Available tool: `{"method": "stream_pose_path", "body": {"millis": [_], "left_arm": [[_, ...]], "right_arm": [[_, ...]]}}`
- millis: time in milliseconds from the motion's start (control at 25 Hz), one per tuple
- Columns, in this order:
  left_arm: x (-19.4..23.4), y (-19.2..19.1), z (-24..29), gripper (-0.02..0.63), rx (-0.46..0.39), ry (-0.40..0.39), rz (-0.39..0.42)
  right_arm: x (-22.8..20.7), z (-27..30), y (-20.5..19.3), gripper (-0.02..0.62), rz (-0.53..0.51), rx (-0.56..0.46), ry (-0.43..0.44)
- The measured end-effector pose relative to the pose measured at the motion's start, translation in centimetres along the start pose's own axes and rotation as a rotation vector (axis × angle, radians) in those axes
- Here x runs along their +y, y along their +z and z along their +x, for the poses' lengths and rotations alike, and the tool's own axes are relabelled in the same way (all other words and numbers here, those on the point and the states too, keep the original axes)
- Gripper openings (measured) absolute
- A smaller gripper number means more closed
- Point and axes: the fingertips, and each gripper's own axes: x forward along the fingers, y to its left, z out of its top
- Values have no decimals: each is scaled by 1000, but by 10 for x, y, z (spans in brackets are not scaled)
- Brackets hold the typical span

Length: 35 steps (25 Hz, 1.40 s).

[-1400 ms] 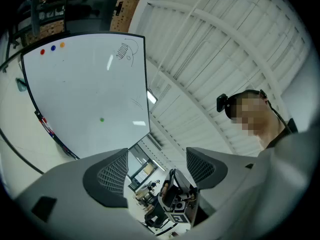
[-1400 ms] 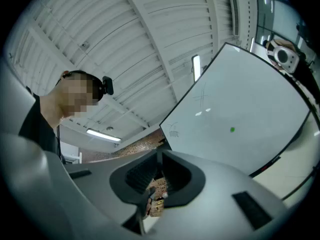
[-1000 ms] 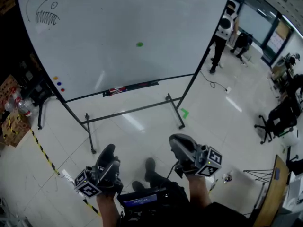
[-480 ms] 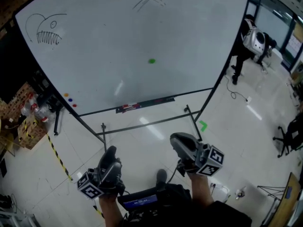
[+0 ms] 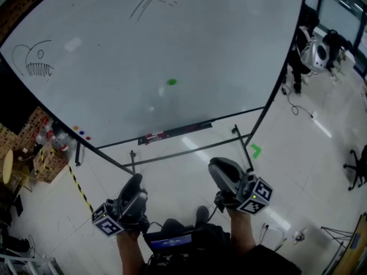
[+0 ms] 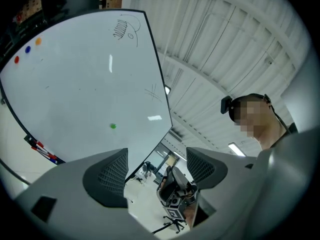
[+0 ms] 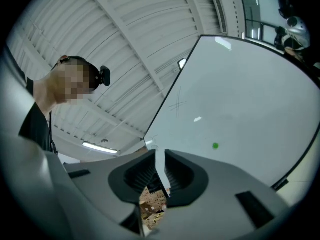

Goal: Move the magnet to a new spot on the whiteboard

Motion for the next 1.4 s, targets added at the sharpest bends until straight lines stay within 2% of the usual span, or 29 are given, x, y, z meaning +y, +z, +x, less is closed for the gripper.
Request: {"method": "stream_pose_path", "body": {"millis": [320,520,640,840,1000,1200,1400], "left_arm": [[16,-5,44,357,51,-16,-20],[42,11,47,357,47,-37,-35],[69,27,53,357,45,-65,-31],[97,69,66,357,18,-132,-89],[130,102,65,357,9,-135,-110],[171,129,56,358,65,-140,-51],[202,145,53,357,82,-150,-90]], "right_arm": [[-39,-13,17,71,-51,-18,-82],[-53,15,4,101,-95,39,-122],[-61,37,-6,117,-147,83,-159],[-97,80,-23,155,-242,177,-280],[-127,118,-27,176,-285,193,-347],[-151,155,-40,176,-313,200,-423],[-176,179,-45,176,-438,249,-554]]}}
